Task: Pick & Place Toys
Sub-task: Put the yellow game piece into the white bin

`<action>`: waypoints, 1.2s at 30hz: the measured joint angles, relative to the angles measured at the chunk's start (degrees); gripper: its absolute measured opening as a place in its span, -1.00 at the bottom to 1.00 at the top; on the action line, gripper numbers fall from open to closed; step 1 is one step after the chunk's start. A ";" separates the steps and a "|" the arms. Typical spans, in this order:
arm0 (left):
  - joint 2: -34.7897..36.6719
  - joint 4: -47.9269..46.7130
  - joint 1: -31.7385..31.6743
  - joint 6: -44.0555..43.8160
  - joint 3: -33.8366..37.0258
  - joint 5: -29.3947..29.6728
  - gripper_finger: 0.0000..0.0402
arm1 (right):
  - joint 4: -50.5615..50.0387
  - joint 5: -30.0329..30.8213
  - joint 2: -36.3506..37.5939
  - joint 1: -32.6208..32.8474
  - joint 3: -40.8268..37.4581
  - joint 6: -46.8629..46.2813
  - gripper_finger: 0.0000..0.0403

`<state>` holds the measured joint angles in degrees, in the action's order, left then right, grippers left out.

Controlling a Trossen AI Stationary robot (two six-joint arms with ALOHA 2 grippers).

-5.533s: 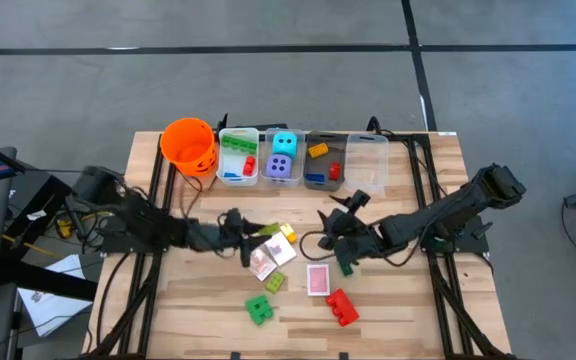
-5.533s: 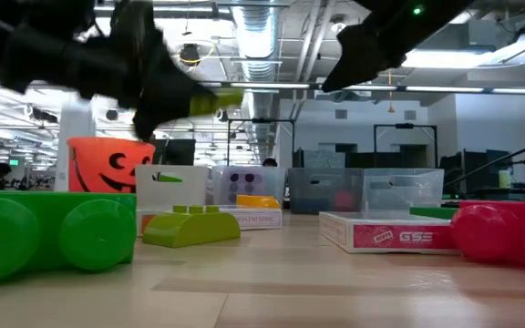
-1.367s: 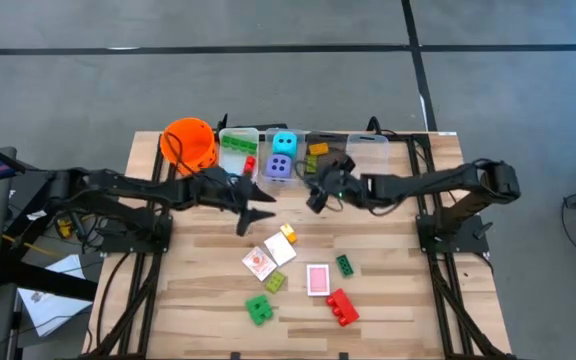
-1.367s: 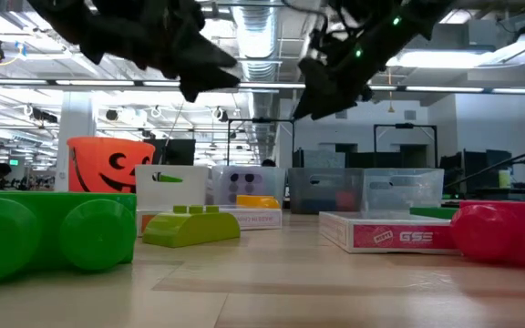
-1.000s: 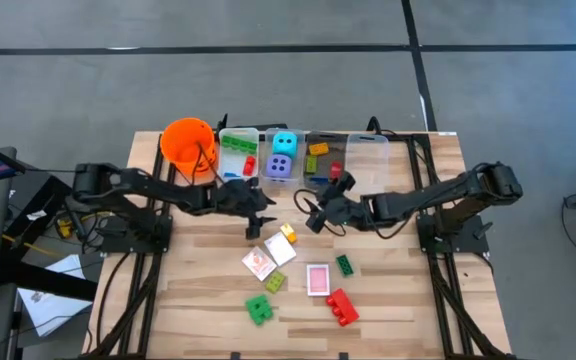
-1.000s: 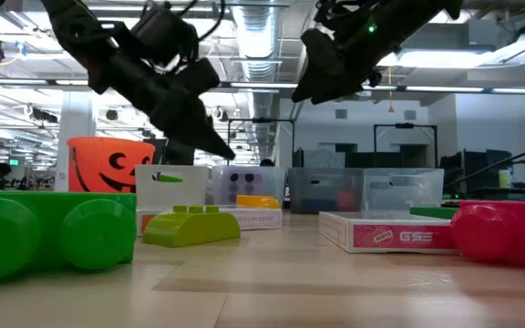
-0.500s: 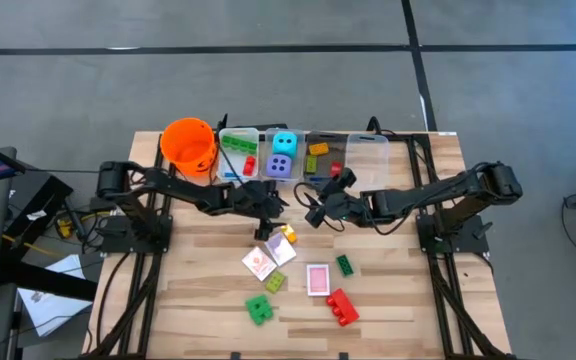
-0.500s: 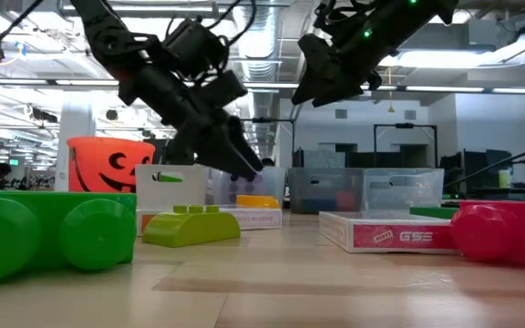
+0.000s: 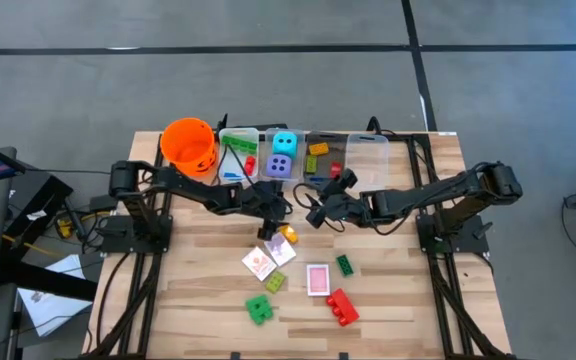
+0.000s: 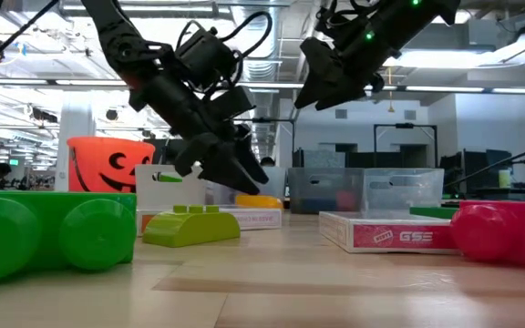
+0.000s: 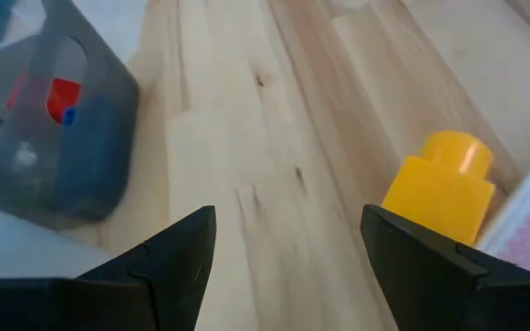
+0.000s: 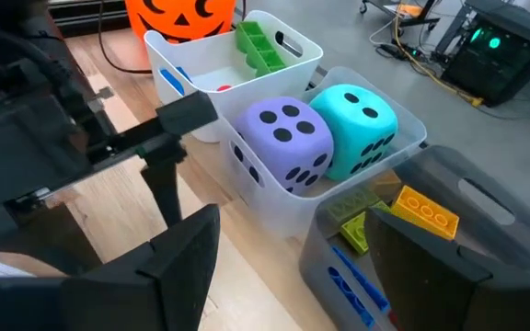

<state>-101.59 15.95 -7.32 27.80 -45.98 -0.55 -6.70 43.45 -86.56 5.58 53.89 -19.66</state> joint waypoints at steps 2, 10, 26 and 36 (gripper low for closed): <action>0.42 -1.67 0.30 -0.24 0.00 -0.68 0.33 | -1.22 -0.08 -0.02 0.01 0.00 -0.91 0.32; 3.34 -6.58 1.85 -2.62 0.23 -0.83 0.33 | -5.07 -0.10 -0.02 0.50 -0.02 -4.55 0.32; 8.24 -12.14 5.36 -4.62 0.22 -2.87 0.33 | -4.65 -0.04 -0.02 2.71 -0.02 -4.30 0.31; 4.19 -11.79 6.53 0.39 0.22 -2.89 0.33 | -4.62 0.02 -0.02 2.54 -0.02 -3.83 0.31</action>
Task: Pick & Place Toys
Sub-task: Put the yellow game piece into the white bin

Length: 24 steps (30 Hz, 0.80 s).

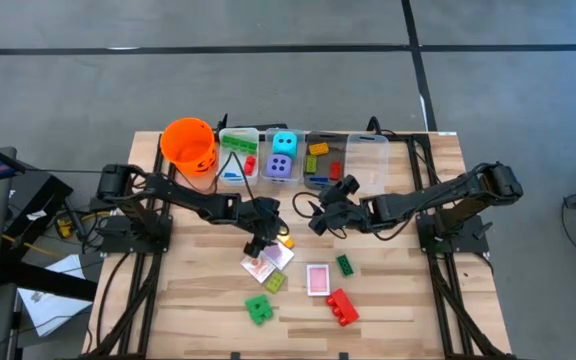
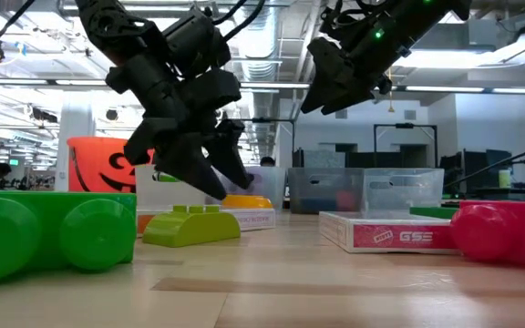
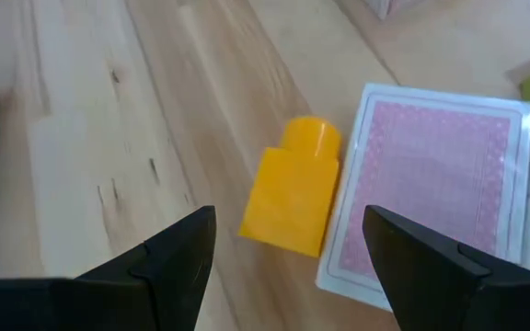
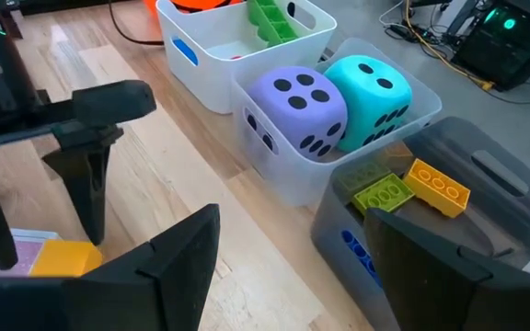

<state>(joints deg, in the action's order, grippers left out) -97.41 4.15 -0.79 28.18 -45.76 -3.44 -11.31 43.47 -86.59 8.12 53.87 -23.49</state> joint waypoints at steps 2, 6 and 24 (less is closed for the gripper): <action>-0.28 1.23 -0.31 0.04 0.00 0.00 0.33 | 0.18 0.05 0.00 -0.02 0.00 0.00 0.31; -1.19 4.11 -0.94 0.00 -0.08 -1.85 0.33 | 0.40 0.08 0.00 -0.02 0.02 0.00 0.31; -4.70 4.10 -1.27 -2.76 -0.12 -7.07 0.01 | 0.78 0.05 0.00 -0.02 0.03 0.04 0.31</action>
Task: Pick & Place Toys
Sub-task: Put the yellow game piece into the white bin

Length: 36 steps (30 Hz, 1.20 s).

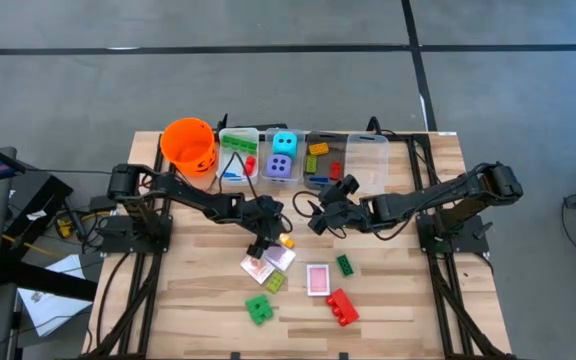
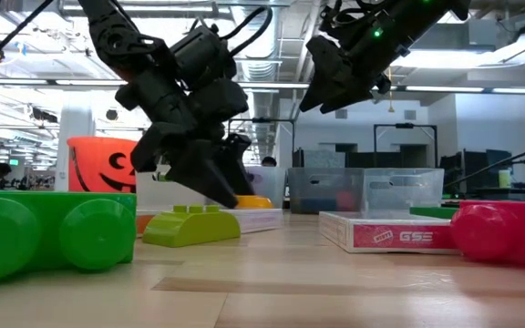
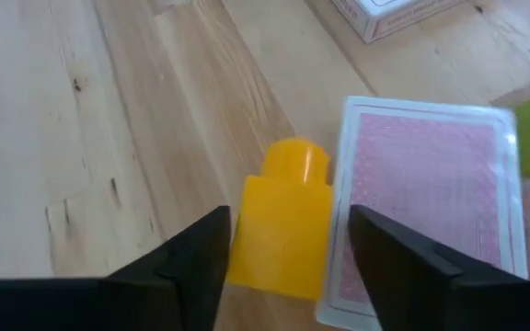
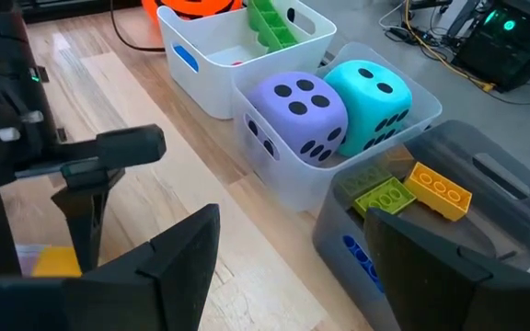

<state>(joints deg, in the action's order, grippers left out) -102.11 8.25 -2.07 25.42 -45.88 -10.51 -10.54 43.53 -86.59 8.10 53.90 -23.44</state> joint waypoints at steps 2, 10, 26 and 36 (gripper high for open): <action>-0.13 -0.49 0.00 -0.65 -0.05 -0.02 -0.11 | -0.07 0.00 0.00 0.00 -0.01 0.00 0.31; -0.15 0.90 0.09 -0.87 0.01 2.91 -0.36 | 0.12 0.00 0.00 0.02 0.01 -0.04 0.31; 7.52 3.59 -0.77 -0.82 -0.03 18.85 -0.36 | 0.32 0.00 0.00 0.13 0.01 -0.09 0.31; 20.71 -7.93 -7.08 -0.81 -0.01 37.26 -0.36 | 0.44 0.00 0.00 0.13 0.01 -0.02 0.31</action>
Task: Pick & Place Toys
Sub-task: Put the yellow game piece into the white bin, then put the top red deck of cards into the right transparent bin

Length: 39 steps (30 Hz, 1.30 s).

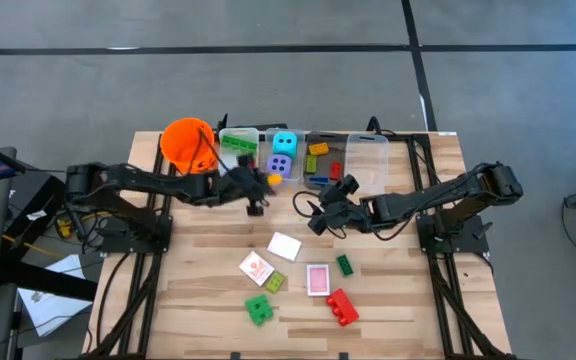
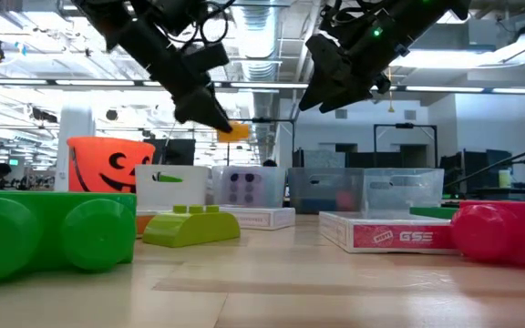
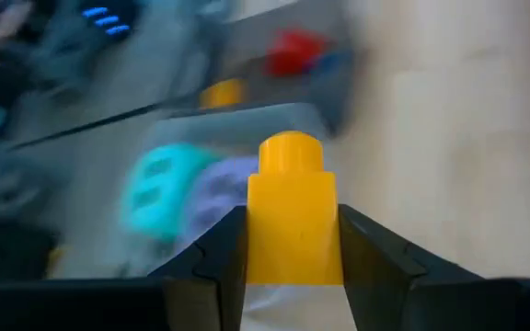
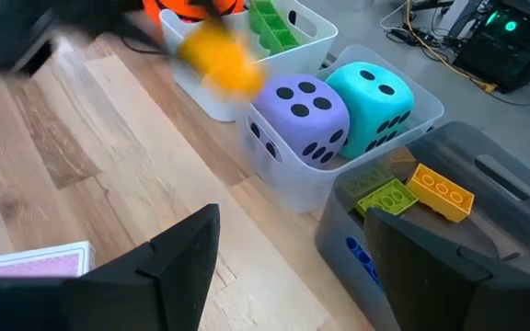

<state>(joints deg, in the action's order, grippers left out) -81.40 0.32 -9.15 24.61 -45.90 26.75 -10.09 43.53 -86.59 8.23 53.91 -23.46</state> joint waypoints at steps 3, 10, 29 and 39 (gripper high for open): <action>3.84 -3.84 -3.07 -0.06 -0.04 5.43 -0.36 | -0.06 0.00 0.00 0.00 0.00 0.00 0.31; 11.06 -9.54 -11.01 -9.56 1.35 8.38 -0.35 | -0.14 0.00 0.00 0.00 0.02 0.01 0.31; 13.57 -4.40 -14.45 -13.77 5.93 5.38 0.23 | -0.10 0.02 0.00 -0.11 0.00 1.21 0.31; 13.55 -2.45 -10.32 -21.58 5.93 -37.52 0.26 | 5.85 0.04 0.02 3.53 0.00 8.32 0.31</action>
<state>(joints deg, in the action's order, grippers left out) -67.85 -2.13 -19.47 3.03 -39.97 -10.77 -4.25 43.57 -86.56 11.76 53.91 -15.15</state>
